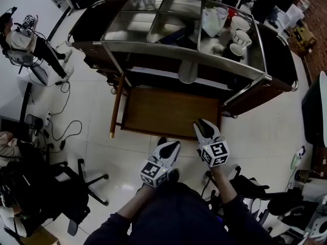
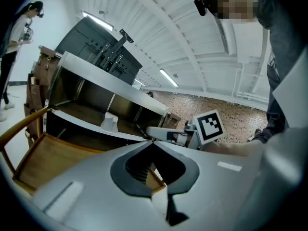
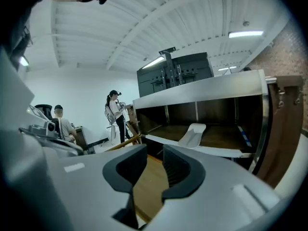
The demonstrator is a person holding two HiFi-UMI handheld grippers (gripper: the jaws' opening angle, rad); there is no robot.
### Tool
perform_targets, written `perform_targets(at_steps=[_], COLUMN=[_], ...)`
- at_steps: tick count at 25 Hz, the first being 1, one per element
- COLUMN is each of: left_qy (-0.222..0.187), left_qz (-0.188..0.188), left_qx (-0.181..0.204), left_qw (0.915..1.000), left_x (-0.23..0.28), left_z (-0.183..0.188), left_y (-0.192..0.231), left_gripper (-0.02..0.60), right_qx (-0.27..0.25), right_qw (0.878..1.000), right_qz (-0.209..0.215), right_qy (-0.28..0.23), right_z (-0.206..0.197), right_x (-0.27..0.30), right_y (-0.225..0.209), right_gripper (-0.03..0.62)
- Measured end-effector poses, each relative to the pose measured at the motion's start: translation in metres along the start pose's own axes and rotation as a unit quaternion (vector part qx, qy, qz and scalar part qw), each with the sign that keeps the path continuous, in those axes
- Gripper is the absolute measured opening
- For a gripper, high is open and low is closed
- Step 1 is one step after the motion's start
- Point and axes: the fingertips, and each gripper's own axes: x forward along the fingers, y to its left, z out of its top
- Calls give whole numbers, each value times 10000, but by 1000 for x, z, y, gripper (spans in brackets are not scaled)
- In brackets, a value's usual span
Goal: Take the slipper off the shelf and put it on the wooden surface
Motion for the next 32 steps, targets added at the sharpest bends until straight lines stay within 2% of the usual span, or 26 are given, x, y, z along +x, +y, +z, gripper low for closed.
perform_targets(at_steps=[4, 7, 9, 12, 15, 19, 24, 27, 32], left_qy=[109, 201, 271, 265, 288, 410, 459, 398, 309], left_qz=[34, 1, 50, 62, 59, 74, 138, 74, 13], left_qx=[-102, -293, -363, -273, -281, -367, -461, -410, -281], left_qw=[9999, 9994, 9990, 9993, 9992, 9985, 9978, 9983, 9991], left_x=[37, 62, 78, 113, 135, 146, 143, 138, 114], left_z=[13, 22, 23, 28, 30, 25, 18, 22, 28], left_y=[57, 87, 109, 155, 191, 222, 237, 225, 192], left_gripper=[3, 3, 3, 3, 3, 3, 3, 3, 3], right_qx=[-134, -134, -88, -146, -154, -133, -643, -531, -689], right_qw=[9996, 9983, 9970, 9956, 9931, 9889, 9828, 9838, 9875], right_qz=[-153, -339, -459, -681, -928, -1134, -1238, -1319, -1058], right_qy=[218, 452, 617, 634, 704, 955, 1210, 1092, 947], right_z=[18, 16, 9, 11, 4, -5, -12, -3, 2], right_x=[95, 161, 198, 253, 288, 313, 316, 301, 251], right_y=[-56, -99, -123, -159, -185, -206, -205, -200, -153], right_gripper=[127, 158, 164, 164, 164, 158, 60, 8, 5])
